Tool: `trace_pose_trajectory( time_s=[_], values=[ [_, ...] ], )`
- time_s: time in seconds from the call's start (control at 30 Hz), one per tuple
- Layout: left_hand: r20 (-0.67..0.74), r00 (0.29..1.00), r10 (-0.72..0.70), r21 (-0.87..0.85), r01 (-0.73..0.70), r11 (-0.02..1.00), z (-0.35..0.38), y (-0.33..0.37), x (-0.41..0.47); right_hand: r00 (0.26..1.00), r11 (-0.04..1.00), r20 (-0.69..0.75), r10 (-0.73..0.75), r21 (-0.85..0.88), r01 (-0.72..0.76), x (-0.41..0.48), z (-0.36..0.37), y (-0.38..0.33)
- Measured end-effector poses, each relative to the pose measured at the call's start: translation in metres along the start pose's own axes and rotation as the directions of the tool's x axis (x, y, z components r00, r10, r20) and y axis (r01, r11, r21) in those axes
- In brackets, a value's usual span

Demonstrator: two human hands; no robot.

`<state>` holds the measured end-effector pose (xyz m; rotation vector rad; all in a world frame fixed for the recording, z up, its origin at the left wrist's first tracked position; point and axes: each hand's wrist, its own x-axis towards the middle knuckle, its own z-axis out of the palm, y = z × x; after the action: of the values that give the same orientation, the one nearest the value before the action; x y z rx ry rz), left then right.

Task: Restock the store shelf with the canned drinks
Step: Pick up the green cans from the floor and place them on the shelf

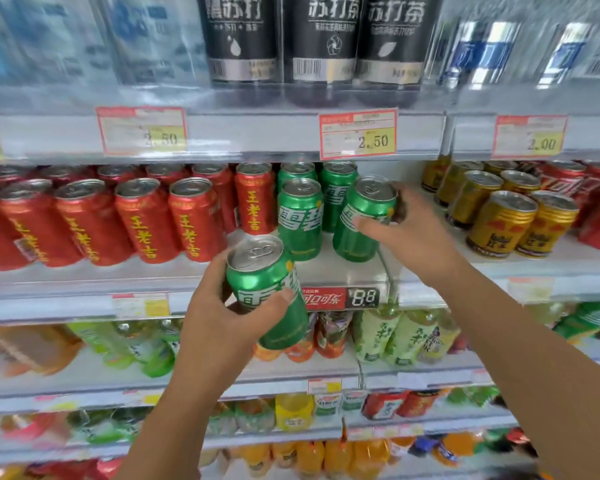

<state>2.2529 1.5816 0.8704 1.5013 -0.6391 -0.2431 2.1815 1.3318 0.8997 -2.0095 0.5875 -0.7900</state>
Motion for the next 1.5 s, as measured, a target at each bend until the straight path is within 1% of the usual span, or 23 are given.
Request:
trace_pose_trajectory(
  time_s=[0.1,0.23,0.3,0.4,0.47,0.53,0.73,0.9,1.1,1.17,1.2,1.23,1.27,1.3,1.33,1.37,1.4,1.43,1.5],
  values=[
    [-0.040,0.999,-0.017,-0.015,0.016,1.000,0.006,-0.004,-0.001,0.998,0.998,0.059,0.014,-0.062,-0.010,0.016,0.006,0.007],
    [-0.119,0.993,-0.017,-0.019,0.015,1.000,0.019,-0.001,-0.004,0.998,1.000,0.054,0.011,0.014,-0.012,0.017,0.014,0.016],
    [-0.139,0.990,-0.012,-0.012,0.010,1.000,0.025,0.000,-0.006,0.997,0.999,0.081,0.009,0.039,-0.012,0.014,0.014,0.018],
    [-0.161,0.987,-0.004,-0.004,0.004,1.000,0.032,0.001,-0.008,0.989,0.999,0.146,0.006,0.036,-0.012,0.011,0.011,0.024],
    [-0.169,0.986,0.000,0.006,0.001,1.000,0.035,0.000,-0.009,0.989,1.000,0.147,-0.007,-0.004,0.008,0.010,0.011,0.027],
    [-0.167,0.986,0.010,0.020,-0.006,1.000,0.038,0.001,-0.010,0.991,0.999,0.128,-0.022,-0.035,0.026,0.009,0.015,0.027],
    [-0.153,0.988,0.025,0.040,-0.019,0.999,0.040,0.007,-0.007,0.992,0.999,0.119,-0.031,-0.028,0.035,0.012,0.024,0.025],
    [-0.118,0.993,0.018,0.055,-0.011,0.998,0.044,0.009,-0.006,0.993,1.000,0.116,-0.011,0.001,0.011,0.013,0.025,0.026],
    [-0.062,0.998,0.019,0.051,-0.015,0.999,0.055,0.008,-0.001,0.989,0.999,0.143,0.034,-0.031,-0.030,0.012,0.024,0.023],
    [-0.038,0.999,0.028,0.052,-0.026,0.998,0.061,0.008,0.000,0.996,0.999,0.082,-0.028,-0.021,0.030,0.000,0.019,0.018],
    [-0.030,0.999,0.027,0.046,-0.025,0.999,0.063,0.007,0.001,0.997,0.998,0.042,-0.068,0.017,0.067,-0.010,0.014,0.014],
    [-0.022,0.999,0.026,0.042,-0.025,0.999,0.065,0.007,0.001,0.996,0.994,0.035,-0.085,0.066,0.083,-0.023,0.007,0.010],
    [-0.016,0.999,0.030,0.044,-0.029,0.999,0.068,0.006,0.002,0.992,0.992,0.090,-0.085,0.105,0.075,-0.036,0.000,0.008],
    [-0.009,0.999,0.040,0.050,-0.040,0.998,0.070,0.005,0.004,0.975,0.990,0.206,-0.086,0.129,0.060,-0.049,-0.007,0.006],
    [-0.001,0.999,0.050,0.054,-0.050,0.997,0.074,0.005,0.005,0.936,0.990,0.339,-0.090,0.130,0.048,-0.063,-0.012,0.003],
    [0.005,0.998,0.061,0.055,-0.061,0.997,0.078,0.005,0.007,0.891,0.990,0.441,-0.104,0.130,0.051,-0.073,-0.016,0.001],
    [0.010,0.997,0.074,0.058,-0.074,0.996,0.083,0.006,0.007,0.864,0.987,0.488,-0.124,0.148,0.058,-0.081,-0.017,-0.001],
    [0.016,0.996,0.088,0.065,-0.088,0.994,0.089,0.007,0.008,0.868,0.983,0.478,-0.136,0.175,0.057,-0.084,-0.017,-0.002],
    [0.035,0.993,0.111,0.082,-0.114,0.990,0.102,0.011,0.012,0.918,0.972,0.376,-0.124,0.232,0.037,-0.083,-0.017,-0.001]
  ],
)
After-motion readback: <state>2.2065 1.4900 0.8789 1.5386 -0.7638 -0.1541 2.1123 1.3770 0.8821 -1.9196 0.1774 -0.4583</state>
